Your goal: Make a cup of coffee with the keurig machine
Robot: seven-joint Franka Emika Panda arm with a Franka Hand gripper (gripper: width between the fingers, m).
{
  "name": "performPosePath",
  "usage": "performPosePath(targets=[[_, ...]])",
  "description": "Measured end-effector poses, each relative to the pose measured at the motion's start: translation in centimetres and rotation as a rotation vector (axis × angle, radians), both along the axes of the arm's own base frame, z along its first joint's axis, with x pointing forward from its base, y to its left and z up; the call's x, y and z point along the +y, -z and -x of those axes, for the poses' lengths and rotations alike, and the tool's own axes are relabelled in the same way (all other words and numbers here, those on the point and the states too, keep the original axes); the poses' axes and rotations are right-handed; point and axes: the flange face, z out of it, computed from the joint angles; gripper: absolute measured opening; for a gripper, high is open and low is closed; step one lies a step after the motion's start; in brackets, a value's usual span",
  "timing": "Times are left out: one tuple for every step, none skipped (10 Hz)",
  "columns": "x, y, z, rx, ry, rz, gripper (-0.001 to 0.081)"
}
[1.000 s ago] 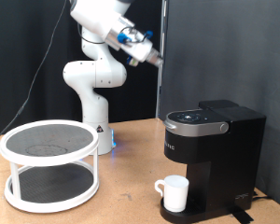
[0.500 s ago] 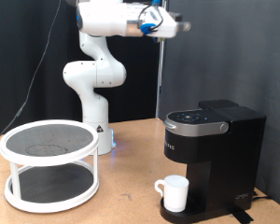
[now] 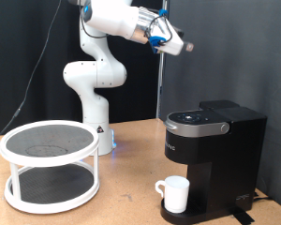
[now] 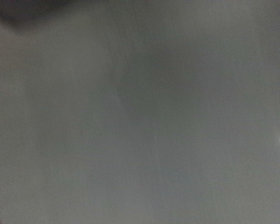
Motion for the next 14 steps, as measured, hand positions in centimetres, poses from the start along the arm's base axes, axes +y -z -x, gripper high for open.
performPosePath(targets=[[-0.3, 0.5, -0.2, -0.033, -0.027, 0.122, 0.0734], [-0.5, 0.5, -0.6, -0.064, -0.057, 0.202, 0.0734], [-0.4, 0.5, -0.6, -0.054, -0.044, 0.168, 0.0734], [-0.2, 0.1, -0.8, -0.086, -0.032, 0.138, 0.0734], [0.6, -1.2, -1.3, -0.152, -0.01, 0.03, 0.0734], [1.5, -2.5, -1.8, -0.213, 0.014, -0.094, 0.0734], [2.4, -3.7, -2.4, -0.264, 0.035, -0.217, 0.0734], [3.3, -4.6, -3.1, -0.309, 0.05, -0.344, 0.0734], [4.1, -5.0, -4.0, -0.349, 0.064, -0.472, 0.0734], [4.2, -4.7, -5.1, -0.379, 0.072, -0.561, 0.0734], [4.2, -4.4, -5.0, -0.369, 0.063, -0.523, 0.0734], [4.7, -3.9, -4.4, -0.296, -0.013, -0.455, 0.0734], [5.0, -3.7, -3.8, -0.202, -0.085, -0.382, 0.0734], [5.3, -3.4, -3.2, -0.131, -0.153, -0.289, 0.0734]])
